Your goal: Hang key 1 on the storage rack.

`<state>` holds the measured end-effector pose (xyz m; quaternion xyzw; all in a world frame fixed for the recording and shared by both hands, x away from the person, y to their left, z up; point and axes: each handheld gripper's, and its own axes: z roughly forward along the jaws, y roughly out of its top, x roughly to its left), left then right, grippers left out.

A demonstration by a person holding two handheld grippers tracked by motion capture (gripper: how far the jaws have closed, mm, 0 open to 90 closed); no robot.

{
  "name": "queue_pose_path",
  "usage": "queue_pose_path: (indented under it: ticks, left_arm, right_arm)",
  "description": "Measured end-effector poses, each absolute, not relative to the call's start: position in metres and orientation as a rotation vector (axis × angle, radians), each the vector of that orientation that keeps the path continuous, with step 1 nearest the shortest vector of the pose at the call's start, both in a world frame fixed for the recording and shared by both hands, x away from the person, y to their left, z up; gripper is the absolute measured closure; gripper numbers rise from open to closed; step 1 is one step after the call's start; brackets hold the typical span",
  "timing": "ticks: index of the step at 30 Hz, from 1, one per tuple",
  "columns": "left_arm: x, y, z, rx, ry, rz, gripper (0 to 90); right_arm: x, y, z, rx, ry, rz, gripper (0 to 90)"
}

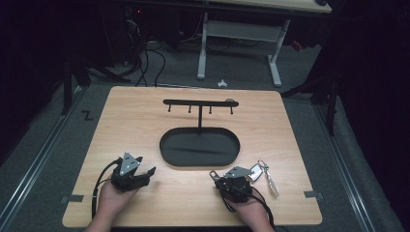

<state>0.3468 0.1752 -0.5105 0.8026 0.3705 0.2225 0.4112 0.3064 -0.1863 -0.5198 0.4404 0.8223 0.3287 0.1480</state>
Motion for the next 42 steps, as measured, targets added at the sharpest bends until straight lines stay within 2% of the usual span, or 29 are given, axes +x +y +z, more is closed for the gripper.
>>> queue_pose_path:
  ticks: [6, 22, 23, 27, 32, 37, 42]
  left_arm:
    - [0.345, 0.176, -0.511, 2.020, 0.942, 0.556, 36.0]
    - [0.348, 0.176, -0.514, 2.029, 0.918, 0.525, 35.8]
    - [0.348, 0.176, -0.514, 2.027, 0.919, 0.525, 35.8]
    - [0.349, 0.177, -0.514, 2.024, 0.922, 0.523, 35.8]
    - [0.350, 0.177, -0.515, 2.021, 0.926, 0.523, 35.8]
    - [0.350, 0.177, -0.515, 2.026, 0.923, 0.524, 35.8]
    - [0.349, 0.177, -0.515, 2.028, 0.924, 0.525, 35.8]
  right_arm:
    - [0.309, -0.188, -0.513, 1.239, 2.405, 0.943, 61.4]
    - [0.342, -0.172, -0.496, 1.376, 2.618, 0.543, 61.7]
    - [0.348, -0.172, -0.495, 1.299, 2.656, 0.518, 61.0]
    - [0.352, -0.161, -0.492, 1.402, 2.712, 0.378, 57.8]
    - [0.361, -0.151, -0.490, 1.381, 2.765, 0.220, 58.5]
    - [0.365, -0.141, -0.489, 1.336, 2.796, 0.096, 64.2]
    - [0.366, -0.136, -0.488, 1.347, 2.795, 0.031, 66.0]
